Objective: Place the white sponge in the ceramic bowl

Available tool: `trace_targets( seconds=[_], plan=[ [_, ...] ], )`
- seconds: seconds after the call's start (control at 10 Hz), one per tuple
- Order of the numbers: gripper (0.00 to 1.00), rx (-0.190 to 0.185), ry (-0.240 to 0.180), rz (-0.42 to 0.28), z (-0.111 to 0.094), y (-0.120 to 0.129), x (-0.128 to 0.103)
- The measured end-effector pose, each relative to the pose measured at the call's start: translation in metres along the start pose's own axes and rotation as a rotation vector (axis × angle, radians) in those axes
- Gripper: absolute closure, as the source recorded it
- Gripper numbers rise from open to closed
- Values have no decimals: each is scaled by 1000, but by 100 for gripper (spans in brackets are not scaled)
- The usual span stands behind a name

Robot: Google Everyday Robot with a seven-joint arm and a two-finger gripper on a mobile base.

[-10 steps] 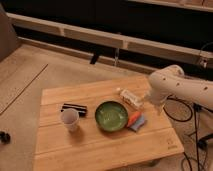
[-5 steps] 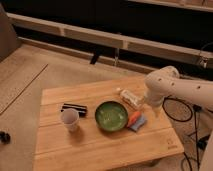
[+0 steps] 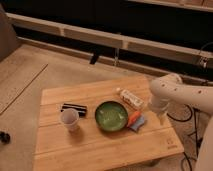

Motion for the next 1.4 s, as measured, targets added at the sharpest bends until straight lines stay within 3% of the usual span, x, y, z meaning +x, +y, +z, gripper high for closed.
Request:
trace_targets(
  seconds=[0.3,0.5,0.7,1.2,1.4],
  plan=[
    [35,-9,64,79,27,-14,-1],
    [35,-8,90,86,41,-12,-1],
    [35,5,105,64,52,-6,-1],
    [35,22,102,-75,59,41,12],
    [35,34,112,-98,65,44,21]
  ],
)
